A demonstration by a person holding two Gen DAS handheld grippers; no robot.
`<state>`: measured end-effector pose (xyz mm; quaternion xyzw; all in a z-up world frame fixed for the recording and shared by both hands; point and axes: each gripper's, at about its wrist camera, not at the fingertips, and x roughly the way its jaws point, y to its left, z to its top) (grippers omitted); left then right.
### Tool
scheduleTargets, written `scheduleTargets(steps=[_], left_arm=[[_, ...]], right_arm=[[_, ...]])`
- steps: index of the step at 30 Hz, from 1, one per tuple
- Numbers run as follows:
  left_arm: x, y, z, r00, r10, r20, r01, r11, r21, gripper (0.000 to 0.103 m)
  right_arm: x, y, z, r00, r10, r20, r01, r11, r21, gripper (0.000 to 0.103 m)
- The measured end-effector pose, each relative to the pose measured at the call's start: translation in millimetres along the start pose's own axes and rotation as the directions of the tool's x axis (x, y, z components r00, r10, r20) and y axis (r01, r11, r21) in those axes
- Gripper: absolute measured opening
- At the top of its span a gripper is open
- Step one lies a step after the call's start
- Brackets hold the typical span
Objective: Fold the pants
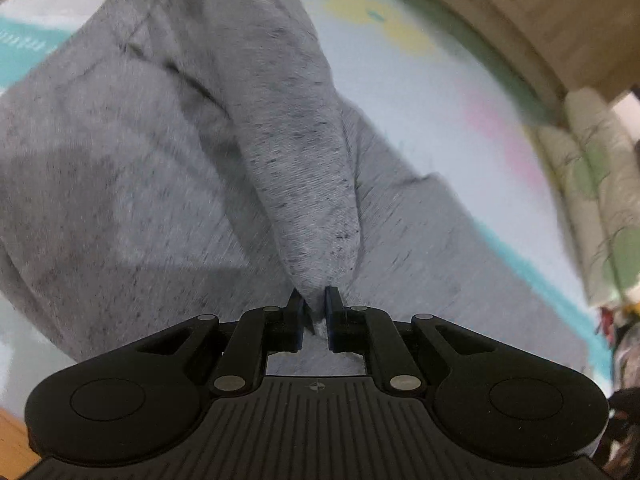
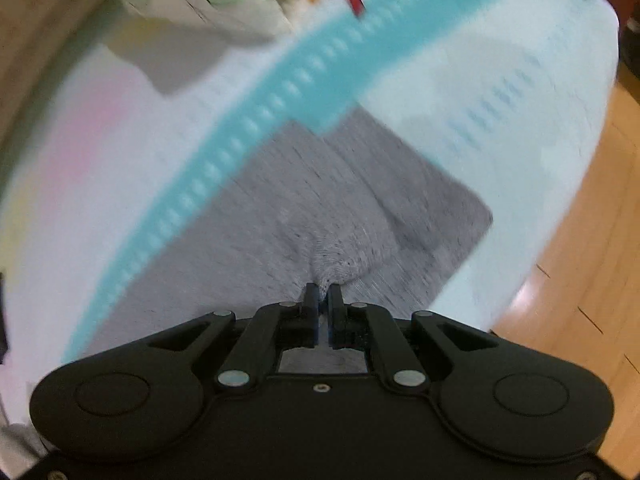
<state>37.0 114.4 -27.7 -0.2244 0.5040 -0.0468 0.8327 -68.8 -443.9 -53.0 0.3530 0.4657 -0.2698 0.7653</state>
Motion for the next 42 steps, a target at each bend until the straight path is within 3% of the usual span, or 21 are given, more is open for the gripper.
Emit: scheduleTargets(steps=[3,7,10,13,14,16,18,20,25,26,27,31,32,33,36,38,40,42], left_arm=[[-16,-8,2,0.999,-0.026,0.043,0.025,0.999,0.020,0.010],[-42,-19,-3,0.993,-0.057,0.106,0.047,0.994,0.095,0.010],[-32,-13,-8,0.998,-0.048,0.043,0.044,0.996,0.083,0.010],[-14,11,-17,0.999,-0.035,-0.040,0.034,0.999,-0.005,0.008],[-15,12,-17,0.998,-0.045,-0.036,0.044,0.999,-0.019,0.009],[-18,9,-11,0.999,-0.044,-0.026,0.044,0.999,-0.010,0.009],[-17,7,-10,0.999,-0.036,-0.023,0.036,0.999,0.003,0.009],[-13,3,-8,0.999,-0.042,-0.026,0.042,0.999,-0.003,0.009],[-3,-3,-8,0.999,-0.043,-0.027,0.043,0.999,0.001,0.009],[-3,-3,-11,0.999,-0.043,-0.026,0.043,0.999,0.002,0.009],[-4,-4,-11,0.999,-0.041,-0.026,0.041,0.999,0.009,0.009],[-3,-9,-14,0.999,-0.021,-0.036,0.022,0.999,0.040,0.009],[-5,-10,-13,0.999,-0.020,-0.036,0.022,0.999,0.049,0.009],[-6,-16,-12,0.999,-0.018,-0.032,0.020,0.998,0.063,0.009],[-22,-12,-7,1.000,0.008,0.006,-0.008,0.995,0.095,0.009],[-33,-2,5,1.000,0.019,0.022,-0.020,0.996,0.084,0.009],[-42,12,22,0.999,0.034,0.039,-0.037,0.997,0.063,0.010],[-48,24,39,0.996,0.075,0.056,-0.078,0.996,0.046,0.010]], right_arm=[[-4,6,1,1.000,-0.003,0.022,0.003,1.000,-0.021,0.009],[-42,4,-3,0.987,0.095,0.129,-0.089,0.995,-0.047,0.009],[-44,-1,-7,0.990,0.038,0.132,-0.031,0.998,-0.056,0.009],[-16,-12,-5,0.999,-0.033,0.017,0.033,0.999,-0.027,0.010],[-8,-19,-5,1.000,-0.015,-0.016,0.016,1.000,0.003,0.019],[-3,-32,-2,0.998,0.045,-0.041,-0.041,0.996,0.082,0.023],[-5,-44,2,0.995,0.098,-0.028,-0.092,0.981,0.169,0.048],[-10,-53,5,0.991,0.134,0.007,-0.132,0.962,0.239,0.054],[-4,-48,7,0.995,0.098,0.019,-0.100,0.970,0.224,0.053],[-2,-46,6,0.997,0.075,0.025,-0.078,0.973,0.215,0.046],[0,-44,6,0.998,0.052,0.032,-0.058,0.977,0.206,0.022],[-20,-24,-1,0.992,-0.025,0.121,0.015,0.996,0.084,0.022],[-23,-20,-2,0.990,-0.069,0.121,0.062,0.996,0.061,0.026],[-20,-18,-1,0.988,-0.105,0.110,0.099,0.993,0.057,0.036],[-19,-17,-2,0.971,-0.207,0.123,0.195,0.976,0.102,0.042],[-28,-9,-4,0.966,-0.200,0.162,0.189,0.979,0.080,0.042],[-39,10,-9,0.961,-0.165,0.224,0.165,0.986,0.017,0.051],[-50,40,-20,0.950,-0.094,0.297,0.124,0.989,-0.084,0.067]])
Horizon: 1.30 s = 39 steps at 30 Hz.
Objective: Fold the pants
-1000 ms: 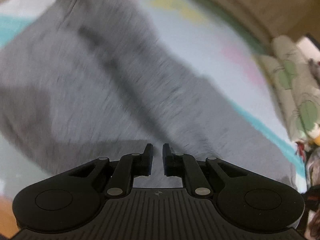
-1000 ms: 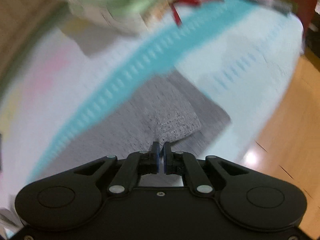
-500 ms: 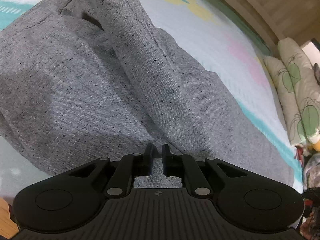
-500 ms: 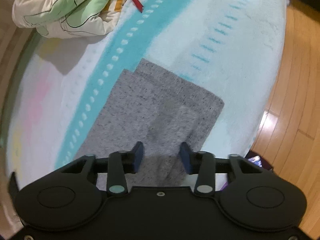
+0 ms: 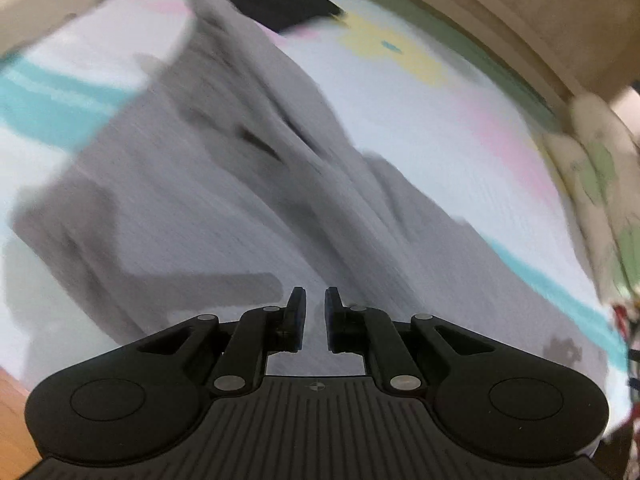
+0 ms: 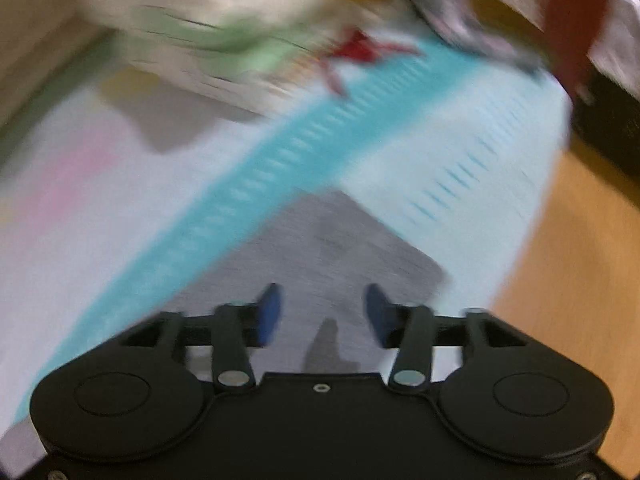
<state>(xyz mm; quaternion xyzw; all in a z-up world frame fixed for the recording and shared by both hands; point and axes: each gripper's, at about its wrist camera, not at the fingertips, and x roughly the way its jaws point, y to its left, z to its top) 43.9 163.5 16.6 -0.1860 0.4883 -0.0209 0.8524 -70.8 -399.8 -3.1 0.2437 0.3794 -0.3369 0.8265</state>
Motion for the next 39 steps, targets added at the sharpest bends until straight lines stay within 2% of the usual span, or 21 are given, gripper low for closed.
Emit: scheduleTargets(steps=[3,6,9,11,14,17,18,21,23,25,28,30,31,32,33,34,35,36,39], left_arm=[[4,21,36,0.998,0.061,0.002,-0.061,0.998,0.025,0.010],[13,39,66,0.994,0.111,0.010,-0.112,0.992,0.055,0.010],[31,56,83,0.995,0.096,0.014,-0.097,0.991,0.091,0.010],[48,67,93,0.998,0.060,-0.020,-0.059,0.996,0.061,0.010],[74,82,94,0.995,0.071,-0.071,-0.069,0.997,0.029,0.010],[80,89,101,0.993,0.049,-0.108,-0.043,0.998,0.054,0.010],[79,93,103,0.993,0.038,-0.114,-0.035,0.999,0.029,0.010],[75,107,106,0.992,0.006,-0.128,-0.016,0.997,-0.081,0.010],[62,116,109,0.994,0.014,-0.108,-0.030,0.989,-0.145,0.010],[44,123,112,0.998,0.054,-0.044,-0.060,0.984,-0.165,0.010],[15,127,115,0.990,0.129,0.064,-0.116,0.978,-0.173,0.010],[1,128,117,0.986,0.127,0.109,-0.106,0.977,-0.184,0.010],[-4,130,119,0.983,0.130,0.128,-0.105,0.976,-0.189,0.010],[-9,130,119,0.979,0.141,0.148,-0.111,0.975,-0.190,0.010],[-14,129,119,0.974,0.153,0.165,-0.122,0.975,-0.186,0.010],[-18,128,119,0.970,0.162,0.179,-0.129,0.975,-0.181,0.010],[-25,127,119,0.967,0.167,0.191,-0.134,0.975,-0.176,0.010],[-29,126,118,0.964,0.169,0.206,-0.134,0.976,-0.174,0.010],[-47,124,118,0.947,0.174,0.270,-0.132,0.977,-0.167,0.010]], right_arm=[[-20,56,-14,0.987,0.148,0.061,-0.135,0.974,-0.180,0.069],[-41,118,-40,0.953,0.296,0.064,-0.251,0.890,-0.382,0.069],[-62,178,-77,0.897,0.442,0.014,-0.361,0.751,-0.552,0.073],[-76,215,-105,0.850,0.523,-0.052,-0.435,0.645,-0.628,0.077],[-94,265,-146,0.785,0.596,-0.169,-0.517,0.481,-0.708,0.078],[-112,309,-190,0.738,0.623,-0.258,-0.539,0.316,-0.781,0.080],[-117,322,-204,0.727,0.627,-0.279,-0.538,0.267,-0.800,0.085],[-125,357,-244,0.701,0.642,-0.310,-0.504,0.138,-0.853,0.090],[-125,378,-267,0.703,0.639,-0.313,-0.460,0.072,-0.885,0.090],[-118,390,-285,0.715,0.624,-0.314,-0.418,0.022,-0.908,0.090],[-108,406,-310,0.741,0.605,-0.290,-0.354,-0.016,-0.935,0.090],[-100,415,-322,0.760,0.600,-0.250,-0.302,-0.014,-0.953,0.087],[-97,419,-326,0.773,0.595,-0.221,-0.275,0.000,-0.961,0.085],[-95,424,-329,0.785,0.589,-0.192,-0.250,0.018,-0.968,0.070],[-93,428,-330,0.802,0.573,-0.167,-0.227,0.034,-0.973,0.040],[-90,432,-329,0.823,0.546,-0.156,-0.210,0.037,-0.977,0.013],[-88,438,-327,0.843,0.515,-0.156,-0.206,0.040,-0.978,0.012],[-90,437,-320,0.841,0.517,-0.162,-0.223,0.059,-0.973,0.012],[-110,427,-288,0.808,0.545,-0.224,-0.340,0.121,-0.932,0.012]])
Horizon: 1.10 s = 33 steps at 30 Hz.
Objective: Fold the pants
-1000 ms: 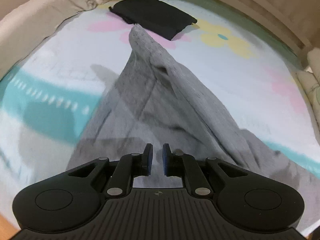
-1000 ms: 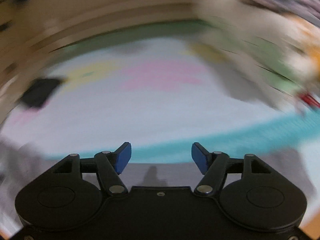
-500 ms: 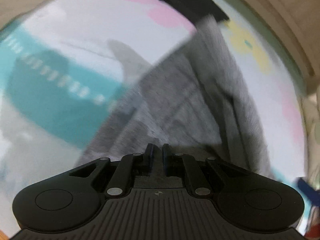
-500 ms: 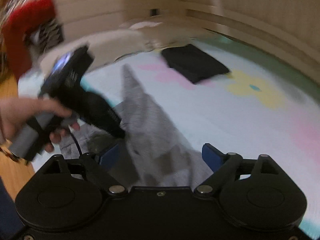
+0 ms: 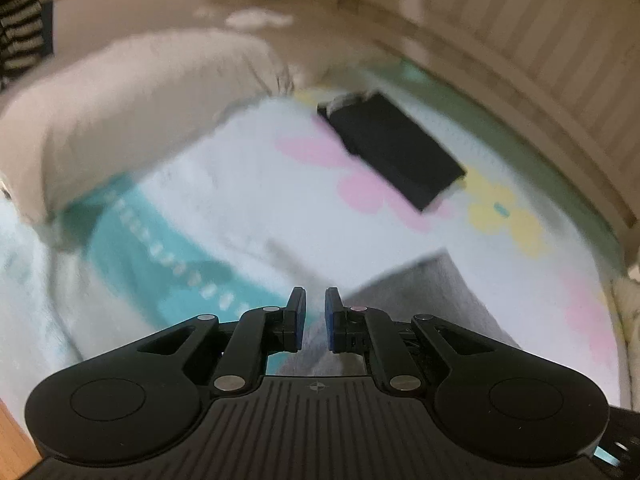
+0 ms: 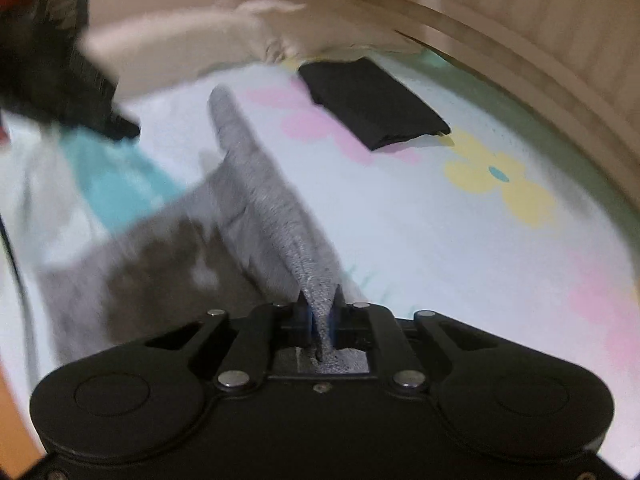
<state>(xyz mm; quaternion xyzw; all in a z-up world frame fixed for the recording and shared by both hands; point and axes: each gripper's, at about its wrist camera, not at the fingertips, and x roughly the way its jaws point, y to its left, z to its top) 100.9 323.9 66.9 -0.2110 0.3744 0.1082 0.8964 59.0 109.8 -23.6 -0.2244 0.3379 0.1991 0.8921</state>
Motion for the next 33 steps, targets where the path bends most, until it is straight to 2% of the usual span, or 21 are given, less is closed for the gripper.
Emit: scheduleTargets(steps=[3,6,8,11,13,15,17,19,21,22,24,26,28,30,31,33], left_arm=[[-22,2,7,0.995,0.040,0.089,-0.039,0.999,-0.011,0.010],[-29,0,8,0.990,0.079,0.120,-0.082,0.997,0.015,0.010],[-22,-9,4,0.993,0.085,0.081,-0.091,0.993,0.077,0.010],[-6,-30,-10,0.998,0.053,-0.016,-0.049,0.979,0.199,0.010],[8,-47,-25,0.995,0.034,-0.089,-0.007,0.959,0.282,0.010],[21,-63,-38,0.988,0.014,-0.152,0.039,0.938,0.343,0.010],[30,-76,-49,0.978,-0.015,-0.206,0.094,0.919,0.382,0.010],[35,-86,-58,0.966,-0.059,-0.253,0.160,0.903,0.400,0.010],[39,-94,-66,0.950,-0.090,-0.300,0.214,0.886,0.411,0.010],[41,-99,-70,0.942,-0.098,-0.320,0.234,0.877,0.419,0.010],[39,-109,-80,0.933,-0.109,-0.344,0.263,0.857,0.443,0.010],[36,-119,-92,0.917,-0.127,-0.379,0.305,0.836,0.456,0.010],[37,-124,-105,0.886,-0.153,-0.438,0.360,0.821,0.443,0.010],[42,-129,-118,0.848,-0.160,-0.506,0.413,0.798,0.439,0.010],[45,-131,-126,0.843,-0.136,-0.521,0.408,0.793,0.453,0.010],[52,-132,-140,0.863,-0.040,-0.504,0.336,0.789,0.515,0.010]], right_arm=[[-46,-1,-1,0.993,0.095,0.063,-0.096,0.995,0.011,0.013],[-71,32,-28,0.984,0.171,0.056,-0.165,0.981,-0.103,0.013],[-65,64,-56,0.980,0.197,-0.002,-0.194,0.964,-0.183,0.013],[-41,111,-97,0.989,0.132,-0.068,-0.146,0.941,-0.305,0.014],[-28,127,-115,0.993,0.093,-0.074,-0.113,0.933,-0.341,0.015],[-29,131,-119,0.997,0.073,-0.035,-0.081,0.938,-0.337,0.024],[-34,127,-114,0.995,0.094,-0.045,-0.103,0.946,-0.307,0.029],[-47,110,-109,0.988,0.150,-0.045,-0.157,0.955,-0.251,0.043],[-65,86,-109,0.983,0.182,-0.014,-0.181,0.967,-0.180,0.062],[-75,71,-111,0.984,0.178,0.005,-0.176,0.975,-0.139,0.064],[-92,44,-121,0.989,0.143,0.020,-0.141,0.987,-0.076,0.065],[-104,17,-138,0.998,0.065,0.012,-0.064,0.997,-0.037,0.065],[-108,-1,-157,0.999,-0.029,-0.014,0.029,0.999,-0.042,0.065],[-107,-15,-176,0.993,-0.105,-0.054,0.101,0.993,-0.064,0.063],[-107,-18,-183,0.990,-0.123,-0.072,0.118,0.990,-0.073,0.062],[-111,-21,-200,0.986,-0.144,-0.089,0.136,0.987,-0.090,0.060]])
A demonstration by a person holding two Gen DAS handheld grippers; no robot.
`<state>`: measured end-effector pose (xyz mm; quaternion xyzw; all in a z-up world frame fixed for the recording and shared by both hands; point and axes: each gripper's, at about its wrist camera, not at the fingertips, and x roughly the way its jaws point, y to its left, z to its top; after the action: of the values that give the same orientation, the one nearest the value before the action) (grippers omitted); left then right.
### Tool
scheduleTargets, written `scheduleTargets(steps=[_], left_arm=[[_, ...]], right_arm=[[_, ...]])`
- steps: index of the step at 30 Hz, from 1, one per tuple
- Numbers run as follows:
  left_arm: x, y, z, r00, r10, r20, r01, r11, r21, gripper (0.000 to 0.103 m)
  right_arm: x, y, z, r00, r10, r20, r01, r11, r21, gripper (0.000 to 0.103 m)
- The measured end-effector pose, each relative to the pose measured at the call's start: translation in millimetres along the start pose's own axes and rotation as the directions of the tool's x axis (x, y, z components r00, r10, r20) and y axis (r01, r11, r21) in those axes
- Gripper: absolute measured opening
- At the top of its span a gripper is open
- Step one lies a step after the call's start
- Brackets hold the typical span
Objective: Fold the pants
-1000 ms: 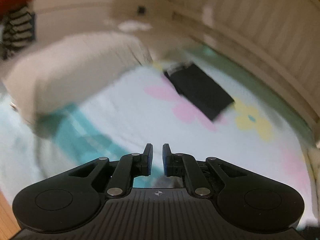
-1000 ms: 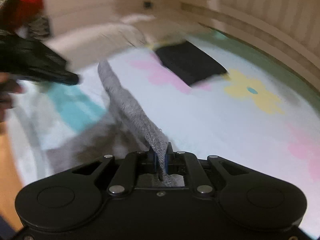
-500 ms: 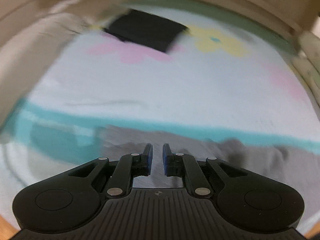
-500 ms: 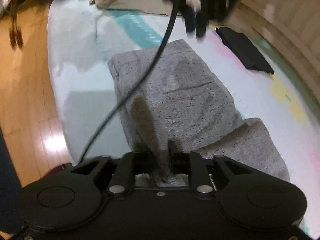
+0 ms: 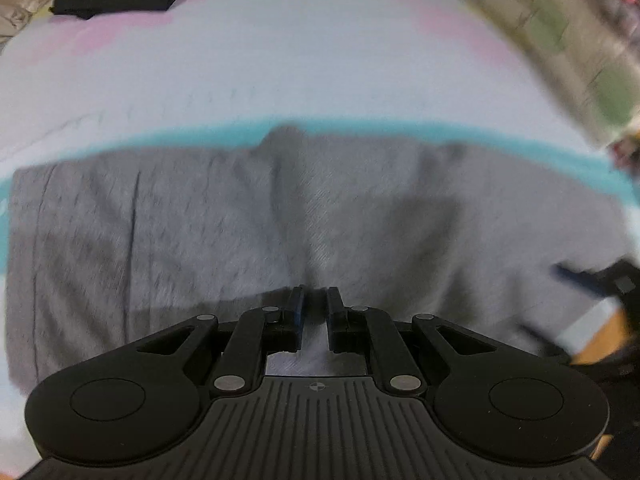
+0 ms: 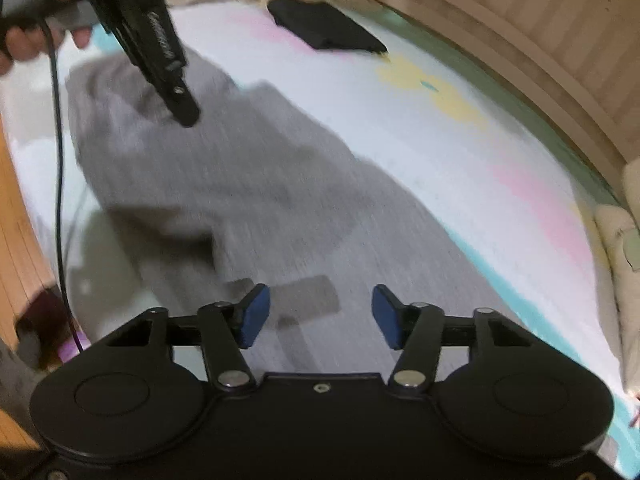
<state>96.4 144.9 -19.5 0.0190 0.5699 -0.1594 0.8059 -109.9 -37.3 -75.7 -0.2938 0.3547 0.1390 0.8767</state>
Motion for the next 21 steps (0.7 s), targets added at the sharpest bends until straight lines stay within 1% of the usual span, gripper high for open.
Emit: scheduleTargets(steps=[1,2,3,5,7,9,11,13,14,15,16,17,21], left_arm=[[6,0,-1,0.998,0.062,-0.006,-0.062,0.998,0.013,0.010],[8,1,-1,0.996,0.089,0.011,-0.089,0.996,0.024,0.010],[9,3,0,0.995,0.094,0.022,-0.095,0.995,0.019,0.010],[7,15,5,0.994,0.103,0.036,-0.102,0.994,-0.050,0.010],[8,24,8,0.995,0.089,0.032,-0.085,0.991,-0.105,0.010],[10,24,10,0.995,0.095,0.026,-0.091,0.991,-0.102,0.010],[13,19,13,0.993,0.116,0.025,-0.114,0.991,-0.068,0.010],[16,13,15,0.991,0.135,0.025,-0.134,0.990,-0.041,0.010],[16,12,15,0.990,0.139,0.025,-0.138,0.990,-0.035,0.010],[17,10,16,0.990,0.140,0.024,-0.139,0.990,-0.035,0.010],[18,10,17,0.990,0.136,0.023,-0.135,0.990,-0.040,0.010],[18,11,18,0.991,0.130,0.023,-0.129,0.991,-0.047,0.010],[13,28,20,0.995,0.096,0.023,-0.093,0.991,-0.096,0.010]], right_arm=[[0,0,-6,1.000,-0.003,-0.004,0.003,1.000,-0.011,0.060],[-1,0,-8,1.000,-0.011,-0.006,0.011,1.000,-0.023,0.060],[-1,2,-12,1.000,-0.023,-0.007,0.022,0.999,-0.039,0.060],[2,7,-15,0.999,-0.040,-0.010,0.039,0.996,-0.086,0.060],[3,13,-17,0.999,-0.043,0.001,0.042,0.990,-0.132,0.060],[-2,17,-20,0.999,-0.038,0.018,0.040,0.986,-0.162,0.059],[-4,20,-27,0.998,-0.055,0.032,0.061,0.980,-0.189,0.059],[2,20,-26,0.997,-0.064,0.045,0.072,0.976,-0.205,0.058],[4,20,-25,0.997,-0.060,0.049,0.069,0.976,-0.205,0.053],[6,20,-23,0.998,-0.048,0.046,0.057,0.978,-0.202,0.037],[7,19,-22,0.999,-0.027,0.035,0.033,0.980,-0.197,0.019],[9,18,-20,1.000,-0.011,0.015,0.014,0.981,-0.191,0.007],[-7,-2,-17,0.999,0.017,0.029,-0.013,0.992,-0.122,0.007]])
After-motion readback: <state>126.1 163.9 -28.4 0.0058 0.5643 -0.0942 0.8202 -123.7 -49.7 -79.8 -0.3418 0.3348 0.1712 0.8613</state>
